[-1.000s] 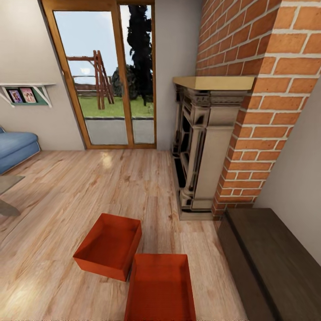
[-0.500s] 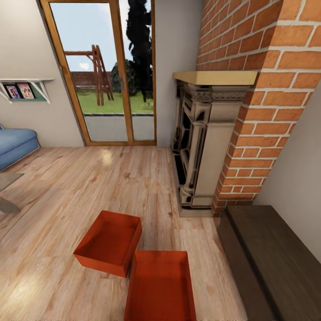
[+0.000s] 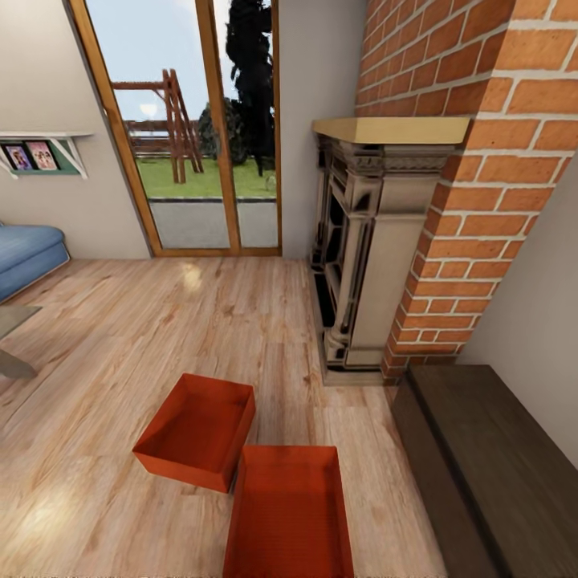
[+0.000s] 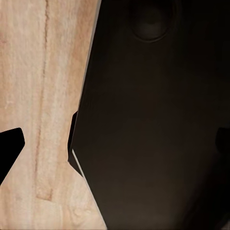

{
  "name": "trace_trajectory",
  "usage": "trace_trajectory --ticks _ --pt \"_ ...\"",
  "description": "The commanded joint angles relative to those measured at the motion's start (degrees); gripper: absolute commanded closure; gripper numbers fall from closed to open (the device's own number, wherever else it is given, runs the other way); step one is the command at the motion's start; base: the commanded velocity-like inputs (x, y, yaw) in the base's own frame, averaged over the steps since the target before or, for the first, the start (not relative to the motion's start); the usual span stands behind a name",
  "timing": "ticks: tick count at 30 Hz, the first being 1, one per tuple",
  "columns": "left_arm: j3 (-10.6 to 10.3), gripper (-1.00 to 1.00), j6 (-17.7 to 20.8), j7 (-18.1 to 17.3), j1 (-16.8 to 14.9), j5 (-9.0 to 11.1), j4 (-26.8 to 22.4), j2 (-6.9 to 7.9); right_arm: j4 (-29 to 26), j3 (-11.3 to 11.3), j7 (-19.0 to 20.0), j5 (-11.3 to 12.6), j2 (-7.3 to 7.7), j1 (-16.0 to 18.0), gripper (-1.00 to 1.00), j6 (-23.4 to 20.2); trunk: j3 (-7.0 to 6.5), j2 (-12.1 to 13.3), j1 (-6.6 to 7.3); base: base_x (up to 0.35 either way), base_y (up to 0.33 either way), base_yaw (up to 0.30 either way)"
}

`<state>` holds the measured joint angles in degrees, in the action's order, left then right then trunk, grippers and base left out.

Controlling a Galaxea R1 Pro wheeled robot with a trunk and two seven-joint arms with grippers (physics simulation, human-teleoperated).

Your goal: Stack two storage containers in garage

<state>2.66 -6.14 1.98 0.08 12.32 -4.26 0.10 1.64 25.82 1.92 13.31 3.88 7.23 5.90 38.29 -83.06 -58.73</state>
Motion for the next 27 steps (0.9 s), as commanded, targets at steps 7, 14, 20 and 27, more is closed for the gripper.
trace_trajectory --ticks 7,14,20,27 --pt "0.24 -1.00 -0.10 0.06 0.01 0.05 -0.04 -0.01 0.15 0.47 0.19 0.58 -0.02 0.06 -1.00 0.34 0.69 -0.02 0.00 0.000 0.000 0.000" --pt "0.24 -1.00 -0.10 0.07 0.01 0.07 -0.04 -0.01 0.18 0.47 0.19 0.58 -0.02 0.06 -1.00 0.34 1.33 -0.02 0.00 0.000 0.000 0.000" --pt "0.24 -1.00 -0.10 0.05 0.01 0.06 -0.04 -0.01 0.19 0.46 0.19 0.58 -0.02 0.06 -1.00 0.34 1.89 -0.02 0.00 0.000 0.000 0.000" --pt "0.24 -1.00 -0.10 0.04 0.01 0.06 -0.04 -0.01 0.18 0.48 0.19 0.58 -0.02 0.06 -1.00 0.34 2.53 -0.02 0.00 0.000 0.000 0.000"
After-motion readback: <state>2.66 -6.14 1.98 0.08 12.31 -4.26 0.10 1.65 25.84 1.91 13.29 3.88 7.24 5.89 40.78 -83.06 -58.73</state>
